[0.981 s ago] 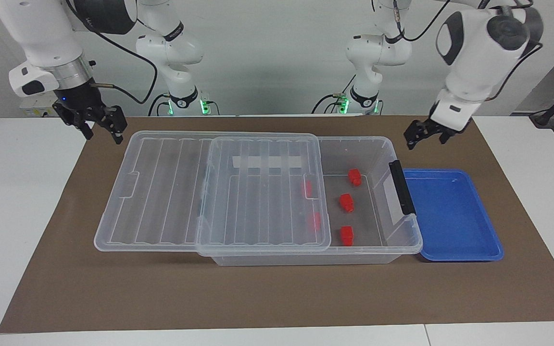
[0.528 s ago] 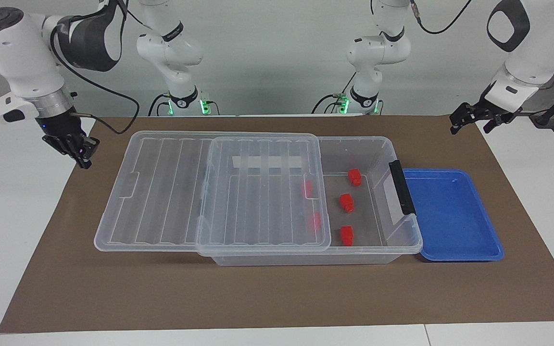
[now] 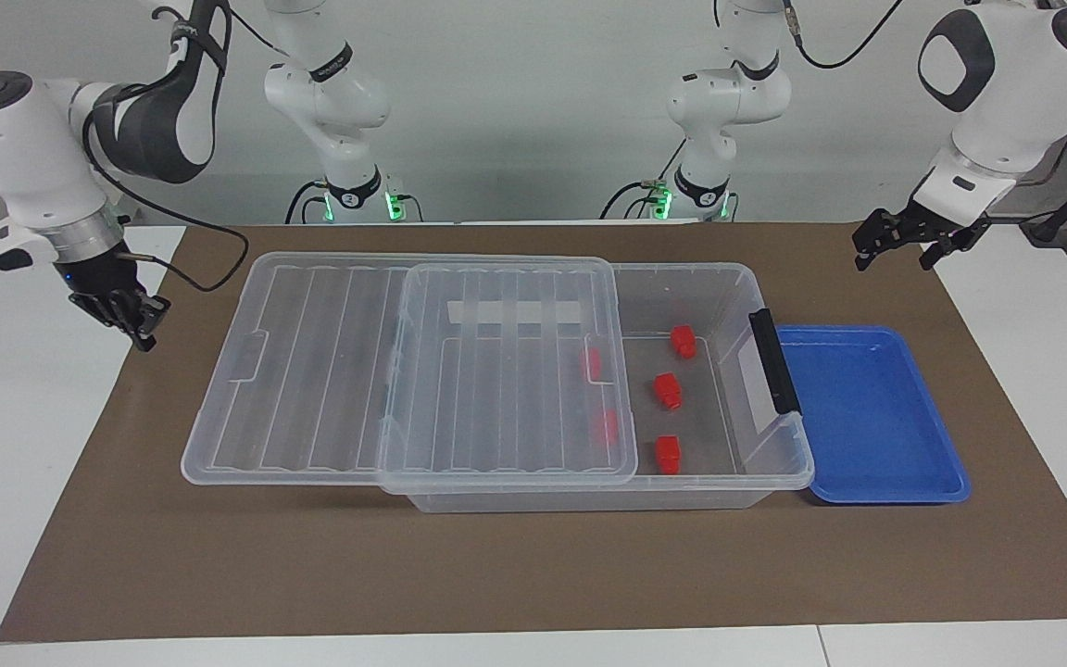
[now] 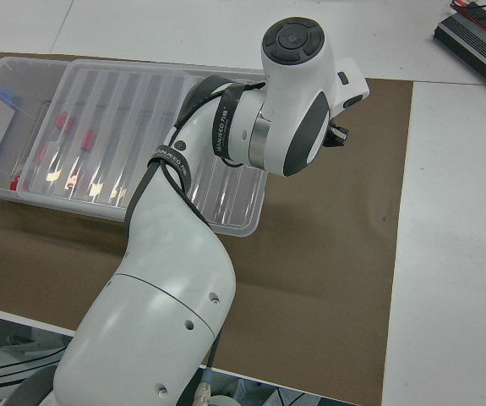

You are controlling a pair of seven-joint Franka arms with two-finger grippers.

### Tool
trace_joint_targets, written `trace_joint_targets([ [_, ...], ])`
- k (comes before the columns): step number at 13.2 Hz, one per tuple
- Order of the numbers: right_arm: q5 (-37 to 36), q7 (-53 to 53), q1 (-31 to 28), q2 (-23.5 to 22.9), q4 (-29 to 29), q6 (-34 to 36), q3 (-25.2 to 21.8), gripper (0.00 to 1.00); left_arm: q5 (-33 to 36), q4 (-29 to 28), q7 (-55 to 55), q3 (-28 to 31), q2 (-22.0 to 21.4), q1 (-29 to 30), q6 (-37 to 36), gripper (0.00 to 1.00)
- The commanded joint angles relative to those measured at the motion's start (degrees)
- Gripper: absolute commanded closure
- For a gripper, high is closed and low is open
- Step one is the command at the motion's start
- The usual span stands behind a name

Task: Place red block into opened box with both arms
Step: 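Reach the right gripper to the clear lid's edge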

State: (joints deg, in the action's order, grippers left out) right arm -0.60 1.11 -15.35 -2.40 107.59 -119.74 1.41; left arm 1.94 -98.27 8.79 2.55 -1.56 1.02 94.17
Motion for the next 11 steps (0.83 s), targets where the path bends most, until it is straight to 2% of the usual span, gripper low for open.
trace_joint_targets([
  [1,1.5,-1.7,-0.2,0.3,2.0,-1.4,0.4,1.00,0.3,-2.7,0.5,0.4,-2.3,-0.8,1.9,0.00],
  [11,4.1,-1.3,4.4,1.5,4.9,-0.1,0.6,1.00,0.3,-2.5,0.3,0.3,-2.1,-0.7,1.7,0.00],
])
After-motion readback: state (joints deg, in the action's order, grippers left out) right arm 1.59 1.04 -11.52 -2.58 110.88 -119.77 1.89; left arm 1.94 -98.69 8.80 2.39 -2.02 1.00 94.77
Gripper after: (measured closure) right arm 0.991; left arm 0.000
